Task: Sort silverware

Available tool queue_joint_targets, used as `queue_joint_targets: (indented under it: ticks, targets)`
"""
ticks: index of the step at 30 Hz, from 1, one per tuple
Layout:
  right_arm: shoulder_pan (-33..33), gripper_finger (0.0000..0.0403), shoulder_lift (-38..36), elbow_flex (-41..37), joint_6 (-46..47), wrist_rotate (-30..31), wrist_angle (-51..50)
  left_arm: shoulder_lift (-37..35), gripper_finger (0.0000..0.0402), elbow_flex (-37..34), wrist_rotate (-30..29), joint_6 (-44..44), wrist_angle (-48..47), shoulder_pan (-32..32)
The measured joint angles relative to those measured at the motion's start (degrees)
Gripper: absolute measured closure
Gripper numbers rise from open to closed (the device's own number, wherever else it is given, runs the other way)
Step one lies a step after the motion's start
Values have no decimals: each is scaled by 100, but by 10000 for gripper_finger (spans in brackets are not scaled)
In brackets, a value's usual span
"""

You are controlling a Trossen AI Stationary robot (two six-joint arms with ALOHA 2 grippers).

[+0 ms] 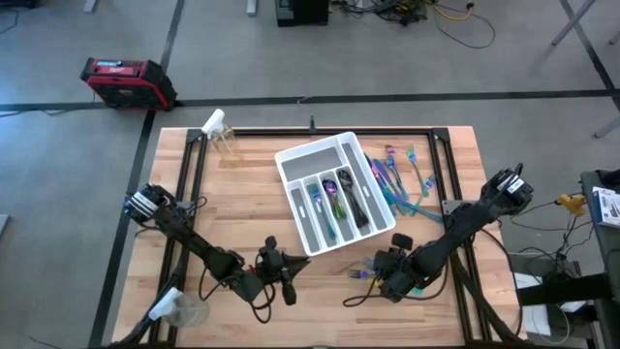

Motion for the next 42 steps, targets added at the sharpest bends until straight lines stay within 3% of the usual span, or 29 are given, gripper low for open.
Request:
queue_joint_targets:
  ticks: [4,11,15,20,33,42]
  targets:
    - [16,244,185,-5,76,-244,74,0,377,0,1,4,-17,0]
    - [29,257,343,-2,187,97,66,0,377,0,2,4,-28,17]
    - [18,299,391,-29,317,-104,112,-1,377,0,3,-7,-28,15]
    - [84,390,397,-32,607,-213,173,-96,377,0,-1,156,-17,-47]
    - [-124,402,149,1004,227,-37,-154,-678,377,0,-83,1235,-25,-162]
    - [-1028,402,134,1957,-836,366,-65,-1109,377,0,-643,1703,-416,-164]
